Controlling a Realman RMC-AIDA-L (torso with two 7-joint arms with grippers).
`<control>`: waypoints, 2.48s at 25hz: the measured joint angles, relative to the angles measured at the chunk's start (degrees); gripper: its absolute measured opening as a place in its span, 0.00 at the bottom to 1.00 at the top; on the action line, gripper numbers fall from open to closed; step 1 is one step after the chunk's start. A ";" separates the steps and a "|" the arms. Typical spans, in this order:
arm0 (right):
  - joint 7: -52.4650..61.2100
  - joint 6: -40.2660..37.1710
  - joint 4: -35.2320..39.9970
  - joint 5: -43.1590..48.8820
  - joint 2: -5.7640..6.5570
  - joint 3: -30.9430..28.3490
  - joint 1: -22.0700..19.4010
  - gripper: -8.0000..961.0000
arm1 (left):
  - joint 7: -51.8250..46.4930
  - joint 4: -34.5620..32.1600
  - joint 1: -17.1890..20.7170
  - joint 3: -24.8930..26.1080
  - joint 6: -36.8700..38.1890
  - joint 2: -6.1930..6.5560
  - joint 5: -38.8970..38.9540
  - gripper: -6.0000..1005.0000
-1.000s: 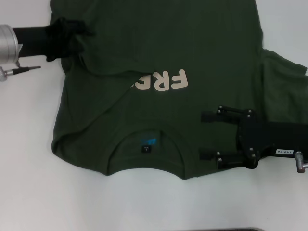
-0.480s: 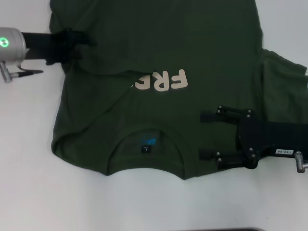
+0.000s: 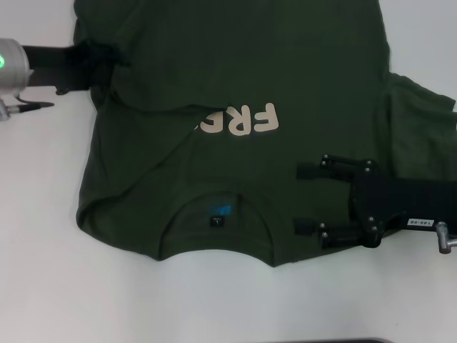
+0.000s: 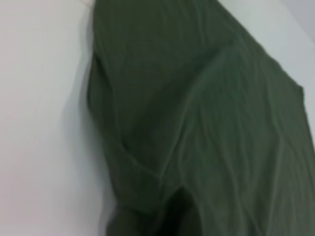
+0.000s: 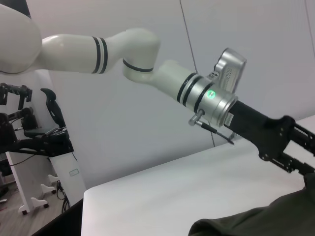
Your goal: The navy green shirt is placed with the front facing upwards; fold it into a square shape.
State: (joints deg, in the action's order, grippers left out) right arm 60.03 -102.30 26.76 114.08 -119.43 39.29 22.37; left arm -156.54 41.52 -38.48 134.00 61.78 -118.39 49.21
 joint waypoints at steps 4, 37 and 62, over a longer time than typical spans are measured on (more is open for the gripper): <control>0.05 0.00 0.15 0.00 0.00 0.00 0.05 0.94 | 0.10 -2.37 -0.75 -1.71 -2.28 -0.26 -0.52 0.58; 0.09 0.06 -0.14 0.03 0.00 -0.09 -0.49 0.94 | 0.04 -8.62 -5.77 -6.02 -10.18 -2.59 -0.17 0.58; 0.09 0.31 0.12 0.00 0.00 -0.09 -0.43 0.94 | -2.35 -8.76 -6.84 -6.30 -7.20 -2.07 -3.29 0.58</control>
State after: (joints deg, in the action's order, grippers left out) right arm 60.12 -101.99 26.89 114.08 -119.44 39.20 21.95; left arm -158.88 32.76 -45.31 127.70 54.59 -120.46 45.92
